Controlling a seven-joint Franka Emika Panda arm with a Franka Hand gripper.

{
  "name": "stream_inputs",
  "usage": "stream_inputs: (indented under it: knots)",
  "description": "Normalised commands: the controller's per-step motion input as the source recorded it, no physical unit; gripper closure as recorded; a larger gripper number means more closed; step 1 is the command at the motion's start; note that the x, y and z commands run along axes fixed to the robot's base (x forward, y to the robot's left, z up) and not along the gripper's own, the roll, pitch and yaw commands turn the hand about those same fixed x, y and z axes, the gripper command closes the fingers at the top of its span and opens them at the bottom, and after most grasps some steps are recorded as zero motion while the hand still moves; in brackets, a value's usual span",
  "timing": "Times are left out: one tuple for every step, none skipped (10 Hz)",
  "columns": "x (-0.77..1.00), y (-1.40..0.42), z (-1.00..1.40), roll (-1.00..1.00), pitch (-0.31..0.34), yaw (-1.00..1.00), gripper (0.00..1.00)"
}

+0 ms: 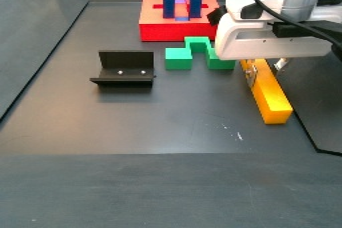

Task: Pick up the yellow object. Move up. Move to above the board. Insert the yellow object.
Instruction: Pick up the yellow object, then move up.

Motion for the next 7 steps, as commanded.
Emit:
stream_inputs:
  knots:
    - [0.0,0.0,0.0,0.0,0.0,0.0,1.0]
    - [0.0,0.0,0.0,0.0,0.0,0.0,1.0]
    - [0.0,0.0,0.0,0.0,0.0,0.0,1.0]
    - [0.0,0.0,0.0,0.0,0.0,0.0,1.0]
    - [0.0,0.0,0.0,0.0,0.0,0.0,1.0]
    - [0.0,0.0,0.0,0.0,0.0,0.0,1.0]
    - [0.0,0.0,0.83,0.0,0.0,0.0,1.0]
